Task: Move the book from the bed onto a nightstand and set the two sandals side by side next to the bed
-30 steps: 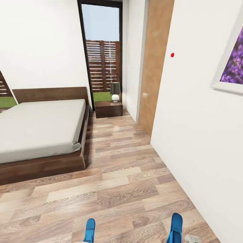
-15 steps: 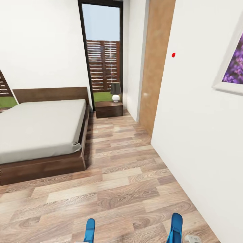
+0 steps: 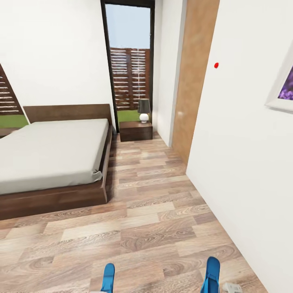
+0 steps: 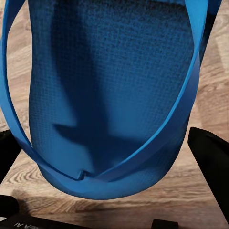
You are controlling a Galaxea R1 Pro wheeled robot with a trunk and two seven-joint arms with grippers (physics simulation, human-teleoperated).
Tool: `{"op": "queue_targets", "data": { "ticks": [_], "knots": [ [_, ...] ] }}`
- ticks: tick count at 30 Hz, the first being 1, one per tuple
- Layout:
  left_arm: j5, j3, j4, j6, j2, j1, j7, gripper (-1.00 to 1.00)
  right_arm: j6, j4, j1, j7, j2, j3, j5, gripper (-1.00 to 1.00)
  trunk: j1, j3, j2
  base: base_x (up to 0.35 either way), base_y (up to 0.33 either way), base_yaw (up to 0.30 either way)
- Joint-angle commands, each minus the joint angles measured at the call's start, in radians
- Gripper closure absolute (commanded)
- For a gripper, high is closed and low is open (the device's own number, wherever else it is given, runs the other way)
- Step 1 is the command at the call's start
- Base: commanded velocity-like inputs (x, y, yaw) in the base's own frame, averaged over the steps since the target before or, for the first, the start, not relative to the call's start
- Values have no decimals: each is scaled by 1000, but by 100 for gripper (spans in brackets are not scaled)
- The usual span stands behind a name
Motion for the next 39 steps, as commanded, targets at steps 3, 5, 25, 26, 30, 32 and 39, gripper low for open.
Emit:
{"op": "queue_targets", "data": {
  "ticks": [3, 5, 25, 26, 30, 32, 39],
  "knots": [
    [9, -8, 1, -4, 1, -1, -2, 100, -7, 4, -2, 6, 0, 8, -9, 100, 0, -5, -1, 0, 0, 1],
    [9, -8, 1, -4, 0, -1, -2, 100, -7, 4, -2, 6, 0, 8, -9, 100, 0, -8, -1, 0, 0, 0],
    [9, -8, 1, -4, 0, -1, -2, 100, -7, 4, -2, 6, 0, 8, -9, 100, 0, -40, -1, 0, 0, 0],
    [9, -8, 1, -4, 1, -1, -2, 100, -7, 4, -2, 6, 0, 8, -9, 100, 0, -41, -1, 0, 0, 0],
    [9, -8, 1, -4, 1, -1, -2, 100, -7, 4, -2, 6, 0, 8, -9, 100, 0, -48, -1, 0, 0, 0],
    [9, -8, 1, -4, 0, -1, -2, 100, -7, 4, -2, 6, 0, 8, -9, 100, 0, -51, -1, 0, 0, 0],
    [9, -8, 1, -4, 1, -1, -2, 100, -7, 4, -2, 6, 0, 8, -9, 100, 0, -62, -1, 0, 0, 0]
  ]
}}
